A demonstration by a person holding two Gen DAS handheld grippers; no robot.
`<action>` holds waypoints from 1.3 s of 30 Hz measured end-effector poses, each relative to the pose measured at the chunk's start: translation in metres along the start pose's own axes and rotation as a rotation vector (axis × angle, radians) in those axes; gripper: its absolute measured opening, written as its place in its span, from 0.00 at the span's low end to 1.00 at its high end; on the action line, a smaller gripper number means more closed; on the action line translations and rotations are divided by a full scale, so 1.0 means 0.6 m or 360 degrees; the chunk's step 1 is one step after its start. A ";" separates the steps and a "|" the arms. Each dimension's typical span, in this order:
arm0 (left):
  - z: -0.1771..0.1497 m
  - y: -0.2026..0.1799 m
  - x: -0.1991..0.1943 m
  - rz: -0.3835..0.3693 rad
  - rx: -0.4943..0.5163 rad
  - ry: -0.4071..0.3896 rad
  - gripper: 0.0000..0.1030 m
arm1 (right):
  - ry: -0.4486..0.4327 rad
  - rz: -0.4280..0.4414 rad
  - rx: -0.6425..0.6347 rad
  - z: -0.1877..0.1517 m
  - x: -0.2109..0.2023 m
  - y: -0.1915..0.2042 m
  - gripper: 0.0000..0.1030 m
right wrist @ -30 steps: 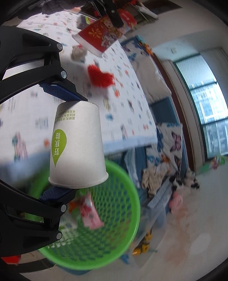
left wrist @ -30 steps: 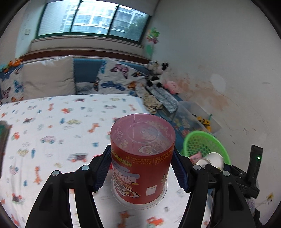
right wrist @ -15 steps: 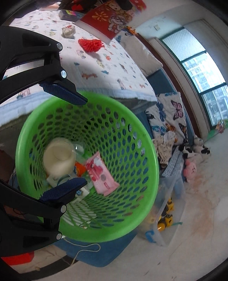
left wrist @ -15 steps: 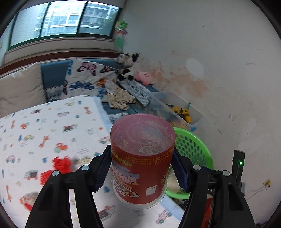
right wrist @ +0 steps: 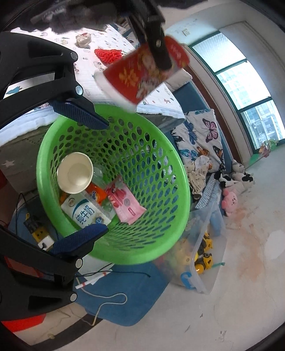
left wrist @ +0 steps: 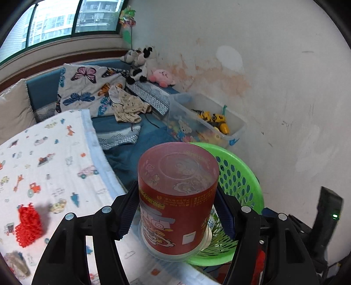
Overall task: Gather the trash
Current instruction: 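Drop the white cup into the basket with the right tool while the left tool carries the red cup, then open the left tool over the green basket to drop the red cup, then move the left tool back over the bed to the crumpled plastic bag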
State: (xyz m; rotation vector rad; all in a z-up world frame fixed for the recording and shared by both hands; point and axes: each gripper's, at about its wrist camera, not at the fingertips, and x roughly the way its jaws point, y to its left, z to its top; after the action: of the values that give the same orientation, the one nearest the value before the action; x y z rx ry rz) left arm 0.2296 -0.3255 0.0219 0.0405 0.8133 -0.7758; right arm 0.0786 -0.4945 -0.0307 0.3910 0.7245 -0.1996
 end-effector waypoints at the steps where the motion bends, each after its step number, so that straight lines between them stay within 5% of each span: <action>1: 0.000 -0.003 0.007 -0.0005 0.0001 0.0006 0.61 | -0.0005 -0.0001 0.0002 0.001 -0.002 0.000 0.85; 6: 0.002 -0.019 0.035 -0.0049 0.0003 0.0022 0.62 | -0.0031 0.0001 0.0019 0.002 -0.016 -0.008 0.85; 8: 0.003 -0.023 0.040 -0.0052 0.0008 0.0008 0.72 | -0.0038 0.0000 0.0025 0.002 -0.020 -0.011 0.85; 22: -0.034 0.012 -0.016 -0.0007 -0.0009 -0.0021 0.73 | -0.0053 0.0049 0.0007 -0.007 -0.035 0.009 0.85; 39: -0.145 0.207 -0.172 0.0420 -0.0227 -0.0091 0.73 | 0.0042 0.0239 -0.0190 -0.022 0.007 0.146 0.88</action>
State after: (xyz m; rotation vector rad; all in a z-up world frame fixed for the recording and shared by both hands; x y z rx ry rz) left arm 0.2085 -0.1449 -0.0016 -0.0019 0.7886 -0.4674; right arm 0.1007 -0.4093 -0.0180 0.3327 0.7262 -0.0095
